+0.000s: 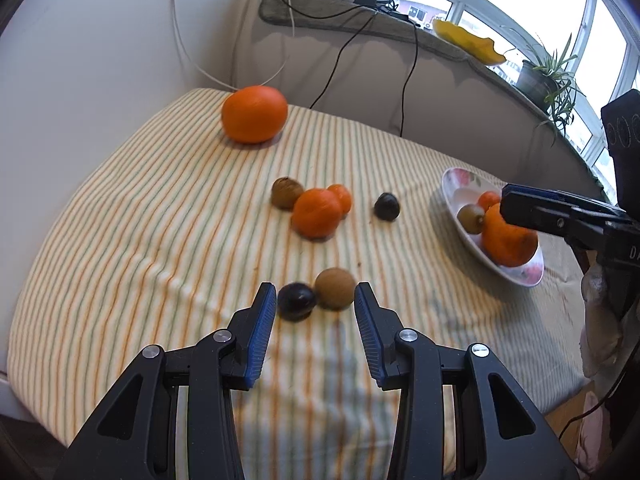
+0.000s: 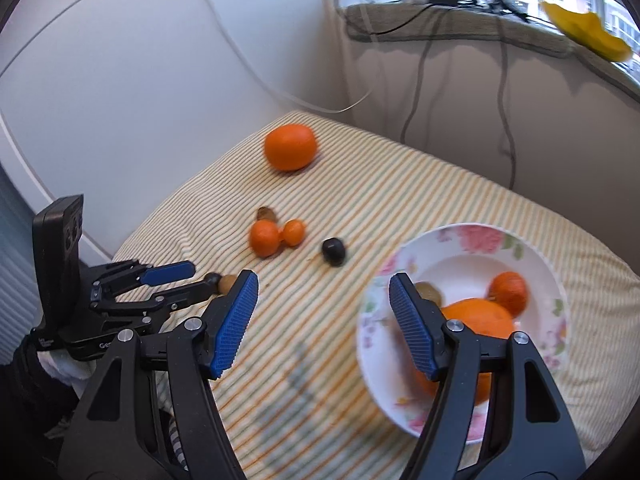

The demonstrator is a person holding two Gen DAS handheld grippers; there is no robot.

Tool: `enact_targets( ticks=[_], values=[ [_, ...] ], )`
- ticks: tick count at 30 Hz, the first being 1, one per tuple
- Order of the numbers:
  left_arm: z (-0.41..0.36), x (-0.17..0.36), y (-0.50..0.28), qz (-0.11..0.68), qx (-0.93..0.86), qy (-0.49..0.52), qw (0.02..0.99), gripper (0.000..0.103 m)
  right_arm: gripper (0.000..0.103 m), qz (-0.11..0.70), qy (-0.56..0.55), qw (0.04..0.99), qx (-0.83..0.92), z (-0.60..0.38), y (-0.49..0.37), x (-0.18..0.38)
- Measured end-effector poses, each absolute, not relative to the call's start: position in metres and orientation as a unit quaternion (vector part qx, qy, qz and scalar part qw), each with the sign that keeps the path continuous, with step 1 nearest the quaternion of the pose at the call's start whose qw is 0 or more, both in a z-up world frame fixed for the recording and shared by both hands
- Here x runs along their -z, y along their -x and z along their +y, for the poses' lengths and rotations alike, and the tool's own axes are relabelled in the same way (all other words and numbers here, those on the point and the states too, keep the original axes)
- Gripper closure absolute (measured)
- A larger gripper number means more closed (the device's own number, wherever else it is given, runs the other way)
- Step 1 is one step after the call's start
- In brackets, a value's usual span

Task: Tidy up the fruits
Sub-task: 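Grasp the dark plum with the left gripper while the right grasps the brown fruit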

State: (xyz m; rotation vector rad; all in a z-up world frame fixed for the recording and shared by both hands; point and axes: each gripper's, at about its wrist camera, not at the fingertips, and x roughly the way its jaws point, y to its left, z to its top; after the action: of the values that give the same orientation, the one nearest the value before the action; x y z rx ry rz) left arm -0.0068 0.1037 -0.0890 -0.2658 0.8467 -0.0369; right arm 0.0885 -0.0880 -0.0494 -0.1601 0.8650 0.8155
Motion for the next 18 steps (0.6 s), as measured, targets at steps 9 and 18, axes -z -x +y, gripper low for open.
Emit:
enact_targets(
  ticks=[9,18],
  values=[
    [0.108,0.098,0.006,0.420,0.028,0.128,0.898,0.068,0.048,0.445,0.074,0.780,-0.434,-0.052,-0.079,0.077],
    [0.108,0.106,0.003,0.429,0.027,0.099,0.898,0.072,0.058,0.490,0.056,0.746,-0.448,-0.023,-0.085,0.103]
  ],
)
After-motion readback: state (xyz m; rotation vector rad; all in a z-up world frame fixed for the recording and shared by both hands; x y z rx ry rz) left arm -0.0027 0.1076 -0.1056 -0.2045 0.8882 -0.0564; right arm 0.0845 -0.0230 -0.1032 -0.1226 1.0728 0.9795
